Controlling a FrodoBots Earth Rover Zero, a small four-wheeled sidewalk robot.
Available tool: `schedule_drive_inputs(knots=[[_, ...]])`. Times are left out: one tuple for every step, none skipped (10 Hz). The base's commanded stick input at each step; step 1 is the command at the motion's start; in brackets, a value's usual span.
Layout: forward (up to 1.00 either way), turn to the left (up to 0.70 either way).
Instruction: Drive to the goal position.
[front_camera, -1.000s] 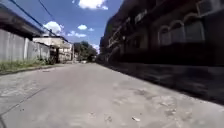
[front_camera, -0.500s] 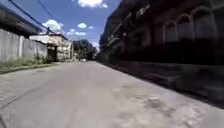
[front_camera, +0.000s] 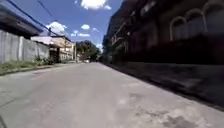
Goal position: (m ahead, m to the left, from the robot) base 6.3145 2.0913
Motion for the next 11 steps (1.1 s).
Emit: schedule_drive_inputs(knots=[[1.00, 0.00], [1.00, 0.15], [1.00, 0.20], [1.00, 0.16], [1.00, 0.09], [1.00, 0.02], [1.00, 0.02], [1.00, 0.02], [1.00, 0.02], [1.00, 0.02], [1.00, 0.02]])
